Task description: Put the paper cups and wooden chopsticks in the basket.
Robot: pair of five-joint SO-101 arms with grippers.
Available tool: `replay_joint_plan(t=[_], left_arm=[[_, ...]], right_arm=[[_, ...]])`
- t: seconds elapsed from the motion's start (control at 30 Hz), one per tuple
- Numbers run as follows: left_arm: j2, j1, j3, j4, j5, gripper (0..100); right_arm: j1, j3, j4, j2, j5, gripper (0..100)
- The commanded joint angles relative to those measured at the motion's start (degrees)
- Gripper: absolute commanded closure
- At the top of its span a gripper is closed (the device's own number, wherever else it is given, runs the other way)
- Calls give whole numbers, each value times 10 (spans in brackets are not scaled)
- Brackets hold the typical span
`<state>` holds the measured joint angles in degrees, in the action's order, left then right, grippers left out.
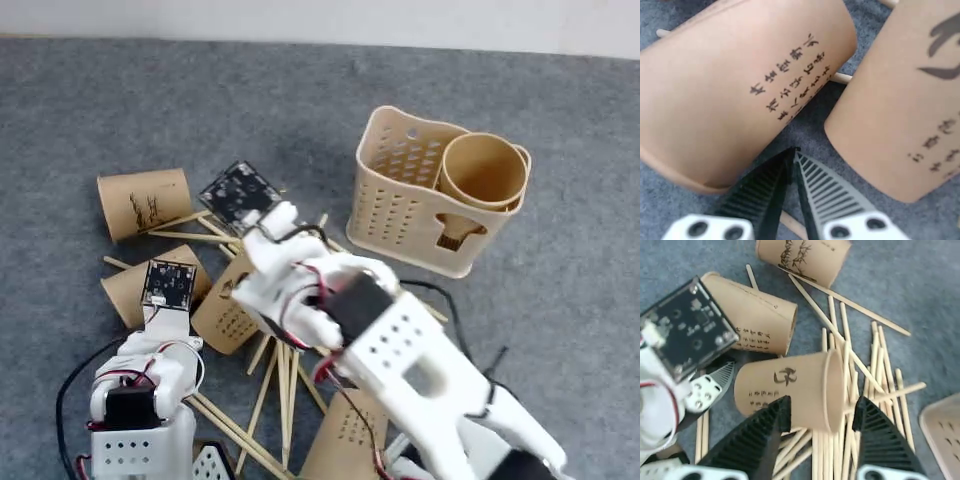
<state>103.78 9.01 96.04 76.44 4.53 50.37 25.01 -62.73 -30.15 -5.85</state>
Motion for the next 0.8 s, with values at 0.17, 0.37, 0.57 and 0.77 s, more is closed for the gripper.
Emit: replay_joint_plan(t=[0.17,0.37,0.57,0.77], left_arm=[[3,6,11,4,-3,986],[3,6,11,4,-3,986],[3,6,11,4,-3,986],[3,6,11,4,-3,986]], right_arm=[[4,-10,58,101,39,791],[4,-11,71,142,55,793],[4,-11,71,157,55,870],[-16,-13,70,155,49,991]])
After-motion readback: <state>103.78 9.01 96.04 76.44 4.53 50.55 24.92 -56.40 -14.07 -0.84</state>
